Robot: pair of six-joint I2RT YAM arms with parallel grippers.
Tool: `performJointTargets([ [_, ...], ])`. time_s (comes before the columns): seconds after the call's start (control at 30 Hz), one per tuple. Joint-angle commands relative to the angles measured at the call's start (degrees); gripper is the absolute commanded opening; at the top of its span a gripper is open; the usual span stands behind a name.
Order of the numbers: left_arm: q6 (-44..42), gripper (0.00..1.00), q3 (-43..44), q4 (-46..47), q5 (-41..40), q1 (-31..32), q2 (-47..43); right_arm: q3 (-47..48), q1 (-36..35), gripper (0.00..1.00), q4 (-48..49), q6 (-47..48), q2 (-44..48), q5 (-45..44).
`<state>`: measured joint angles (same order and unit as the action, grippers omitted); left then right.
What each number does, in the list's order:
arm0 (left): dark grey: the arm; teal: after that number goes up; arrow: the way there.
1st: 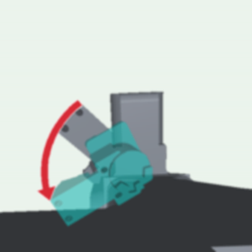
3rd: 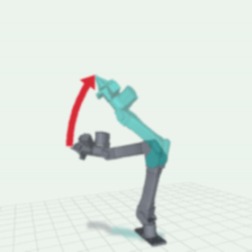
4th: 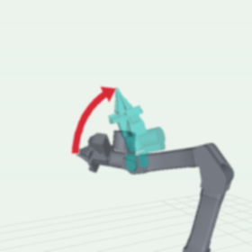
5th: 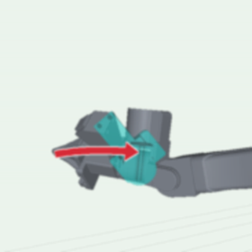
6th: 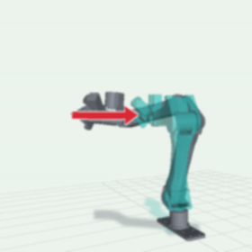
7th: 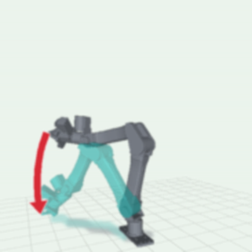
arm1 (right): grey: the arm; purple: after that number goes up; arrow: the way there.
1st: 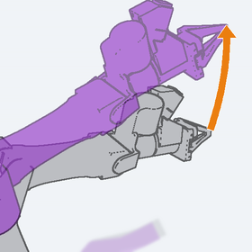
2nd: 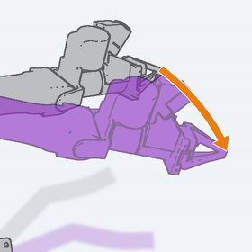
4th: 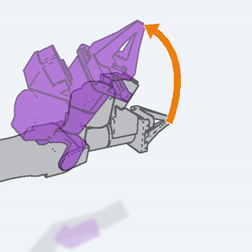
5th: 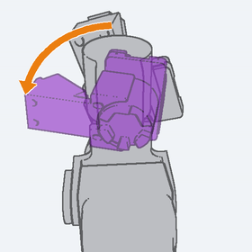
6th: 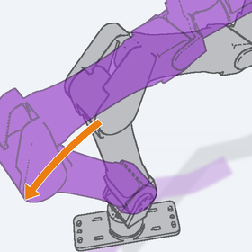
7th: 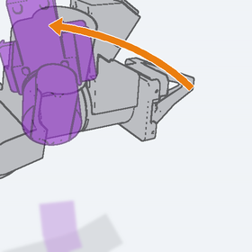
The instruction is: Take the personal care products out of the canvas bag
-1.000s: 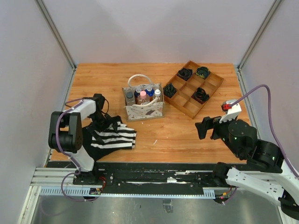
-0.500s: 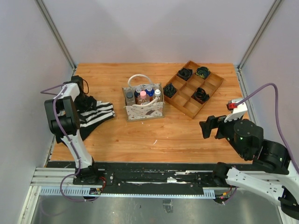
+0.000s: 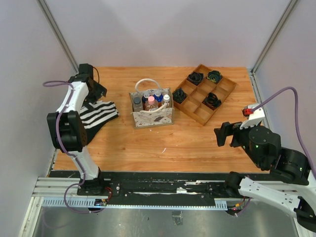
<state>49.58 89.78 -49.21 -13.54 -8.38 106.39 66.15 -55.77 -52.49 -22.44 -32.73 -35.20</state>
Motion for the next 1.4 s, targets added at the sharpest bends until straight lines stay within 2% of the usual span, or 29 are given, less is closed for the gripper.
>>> performJointTargets([
  [0.0,-4.57,0.90,-4.29,-1.34,5.67,3.08,-2.20,0.50,0.46,0.98,0.35,-0.02,-0.72,-1.98],
  [0.07,-4.68,0.91,-6.44,-2.60,7.10,4.37,-1.43,1.20,0.46,0.98,0.28,0.27,-1.52,-1.83],
  [0.2,-4.08,0.91,-15.23,2.88,10.01,7.05,-3.10,0.73,0.48,0.98,0.51,0.14,-2.34,-2.09],
  [0.3,-3.87,0.91,-16.43,3.60,9.13,7.43,-1.31,0.43,0.48,0.99,1.12,-0.31,-2.34,-1.81],
  [0.43,-3.91,0.93,-12.28,2.05,7.71,6.49,4.06,0.90,0.48,0.99,0.81,-1.06,-1.98,-0.94],
  [0.67,-1.71,0.93,-2.65,-1.18,1.95,0.16,11.00,0.32,0.48,0.99,-1.05,-4.30,1.77,0.78],
  [0.73,-1.07,0.93,-1.01,-0.64,3.16,-2.24,11.52,0.73,0.47,0.99,-1.82,-4.51,1.98,1.51],
  [0.9,1.31,0.92,2.68,0.88,4.95,-5.92,12.06,3.06,0.48,0.98,-5.47,-3.93,-2.02,1.81],
  [1.1,-1.10,0.89,6.30,1.87,6.68,-2.99,8.39,2.63,0.77,0.98,-5.83,-4.15,-10.79,-2.15],
  [1.13,-2.07,0.89,5.70,2.85,7.29,-1.59,6.45,2.94,1.66,0.98,-5.82,-3.95,-13.05,-3.40],
  [1.2,-3.63,0.89,4.73,3.44,7.51,1.69,2.49,3.95,7.46,0.98,-4.95,-2.18,-17.69,0.14],
  [1.3,-5.93,0.89,2.58,3.80,8.44,7.32,-3.64,3.31,20.27,0.98,0.85,2.14,-23.94,14.33],
  [1.37,-8.20,0.90,-0.45,5.52,10.69,11.19,-8.45,2.84,26.87,0.98,5.05,4.27,-27.79,20.61],
])
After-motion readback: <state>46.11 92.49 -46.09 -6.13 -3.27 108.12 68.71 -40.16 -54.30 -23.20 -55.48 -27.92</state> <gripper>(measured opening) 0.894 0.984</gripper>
